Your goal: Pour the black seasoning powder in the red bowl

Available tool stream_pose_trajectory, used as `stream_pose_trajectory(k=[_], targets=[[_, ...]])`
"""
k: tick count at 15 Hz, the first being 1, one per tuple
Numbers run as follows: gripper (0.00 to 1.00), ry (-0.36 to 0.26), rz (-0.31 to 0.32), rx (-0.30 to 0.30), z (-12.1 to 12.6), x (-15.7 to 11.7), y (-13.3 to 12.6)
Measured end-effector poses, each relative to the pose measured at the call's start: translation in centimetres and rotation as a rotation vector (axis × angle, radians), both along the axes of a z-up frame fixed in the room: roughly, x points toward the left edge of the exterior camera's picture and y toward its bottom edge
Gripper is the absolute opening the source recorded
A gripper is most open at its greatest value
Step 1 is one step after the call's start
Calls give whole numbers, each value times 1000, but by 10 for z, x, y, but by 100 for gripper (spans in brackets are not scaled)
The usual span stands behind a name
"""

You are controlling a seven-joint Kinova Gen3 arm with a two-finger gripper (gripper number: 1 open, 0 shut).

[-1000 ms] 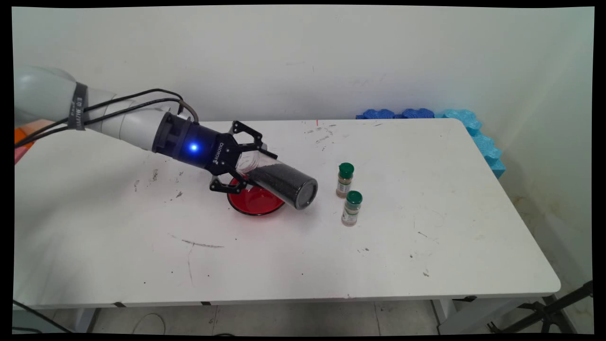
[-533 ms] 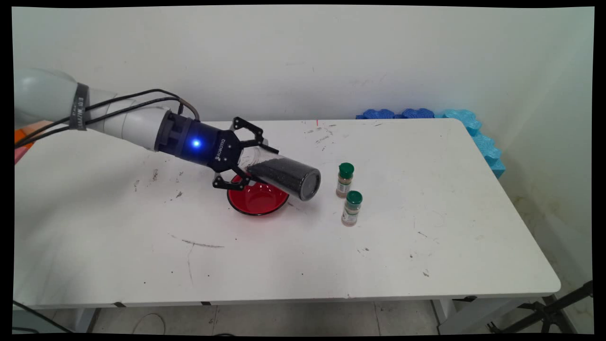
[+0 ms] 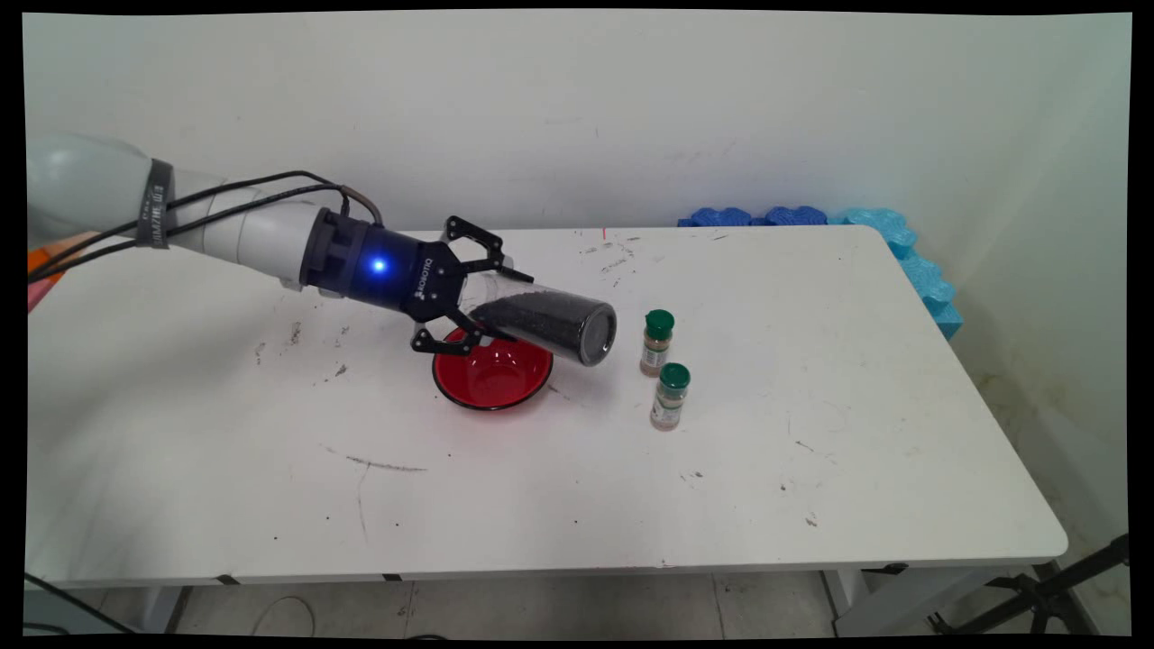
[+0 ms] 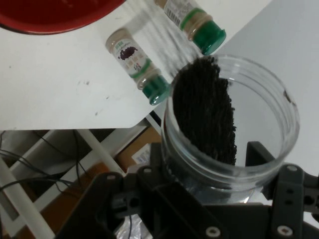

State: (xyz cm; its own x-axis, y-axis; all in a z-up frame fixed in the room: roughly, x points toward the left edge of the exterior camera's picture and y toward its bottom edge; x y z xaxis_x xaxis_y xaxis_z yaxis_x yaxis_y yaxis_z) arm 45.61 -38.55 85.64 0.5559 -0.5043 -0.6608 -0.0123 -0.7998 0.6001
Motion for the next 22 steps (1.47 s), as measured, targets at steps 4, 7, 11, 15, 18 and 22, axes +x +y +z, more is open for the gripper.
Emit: stream_pose_trajectory(k=[4, 7, 11, 15, 18, 22], targets=[[0, 22, 22, 18, -1, 0, -1], [0, 35, 37, 30, -1, 0, -2], [0, 52, 60, 43, -2, -1, -4], [0, 64, 80, 53, -2, -1, -5], [0, 74, 93, 61, -1, -2, -5], [0, 92, 111, 74, 0, -3, -4]])
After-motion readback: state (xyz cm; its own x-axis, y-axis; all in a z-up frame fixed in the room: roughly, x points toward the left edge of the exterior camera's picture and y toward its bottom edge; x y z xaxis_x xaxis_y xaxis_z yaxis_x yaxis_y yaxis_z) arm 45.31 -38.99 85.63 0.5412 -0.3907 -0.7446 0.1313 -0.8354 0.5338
